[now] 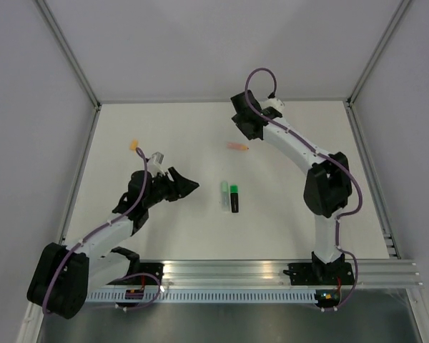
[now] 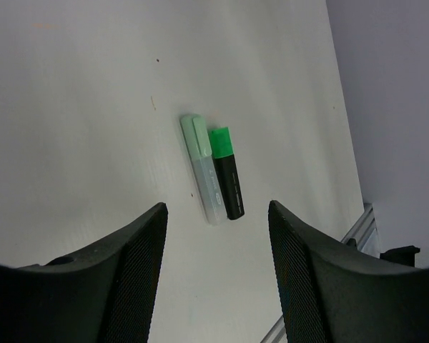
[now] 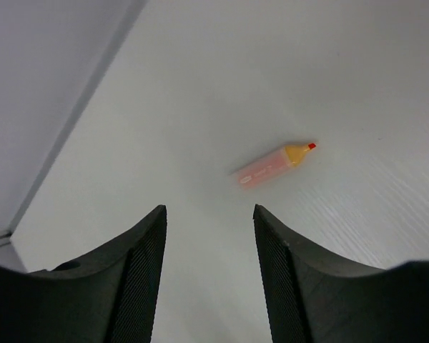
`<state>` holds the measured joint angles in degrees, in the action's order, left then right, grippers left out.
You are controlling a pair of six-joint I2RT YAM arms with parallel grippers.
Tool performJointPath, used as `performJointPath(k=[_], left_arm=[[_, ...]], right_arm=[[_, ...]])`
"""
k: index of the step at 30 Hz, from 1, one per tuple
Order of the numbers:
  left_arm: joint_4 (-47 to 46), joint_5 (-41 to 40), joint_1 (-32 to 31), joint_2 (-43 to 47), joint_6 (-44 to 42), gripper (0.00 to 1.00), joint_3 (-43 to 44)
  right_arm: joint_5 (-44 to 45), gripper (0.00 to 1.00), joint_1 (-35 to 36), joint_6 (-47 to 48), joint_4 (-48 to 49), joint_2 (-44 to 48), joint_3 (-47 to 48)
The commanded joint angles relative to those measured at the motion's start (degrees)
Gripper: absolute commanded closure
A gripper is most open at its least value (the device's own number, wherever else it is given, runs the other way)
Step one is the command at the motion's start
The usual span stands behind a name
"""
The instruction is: Insert the pens into the pen caps
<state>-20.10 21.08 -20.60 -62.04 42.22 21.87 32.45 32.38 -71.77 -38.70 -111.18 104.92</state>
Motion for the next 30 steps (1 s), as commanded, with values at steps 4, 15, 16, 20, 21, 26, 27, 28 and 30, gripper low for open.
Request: performJointPath(k=[4, 15, 16, 20, 21, 26, 27, 28, 30], left_arm=[[-5.31, -6.30, 0.03, 9.55, 2.87, 0.33, -4.46], [-4.86, -5.09, -0.05, 14.49, 3.93, 0.32, -5.17], [-4.86, -5.00, -0.05, 14.41, 4.01, 0.32, -5.26], [-4.86, -4.82, -0.05, 14.40, 4.28, 0.31, -5.26], [-4.86, -4.73, -0.05, 14.40, 4.19, 0.32, -5.26], [-4.95, -3.86, -0.05, 14.49, 4.28, 0.31, -4.99], [-4.95, -3.77, -0.05, 14.58, 4.45, 0.31, -4.99], [-4.95, -3.59, -0.05, 14.49, 4.45, 0.31, -4.99], [-4.86, -3.50, -0.05, 15.02, 4.54, 0.31, -4.99]], right_arm=[[-13.64, 0.43, -4.52, -11.02, -1.38, -13.44, 6.24], [-17.06, 0.50, -5.49, -15.07, 0.20, -21.27, 8.10], [-18.81, 0.50, -5.49, -15.16, 0.46, -21.54, 8.36], [-19.96, 0.49, -5.49, -16.21, -0.85, -23.38, 9.68], [-20.31, 0.49, -5.49, -16.47, -0.85, -23.47, 9.77], [-21.64, 0.49, -5.49, -19.45, -3.92, -23.48, 10.39], [-20.68, 0.49, -5.40, -21.20, -4.80, -23.30, 10.48], [-20.32, 0.48, -5.49, -21.92, -5.68, -23.12, 10.39], [-19.97, 0.47, -5.40, -23.59, -6.48, -23.12, 10.39]])
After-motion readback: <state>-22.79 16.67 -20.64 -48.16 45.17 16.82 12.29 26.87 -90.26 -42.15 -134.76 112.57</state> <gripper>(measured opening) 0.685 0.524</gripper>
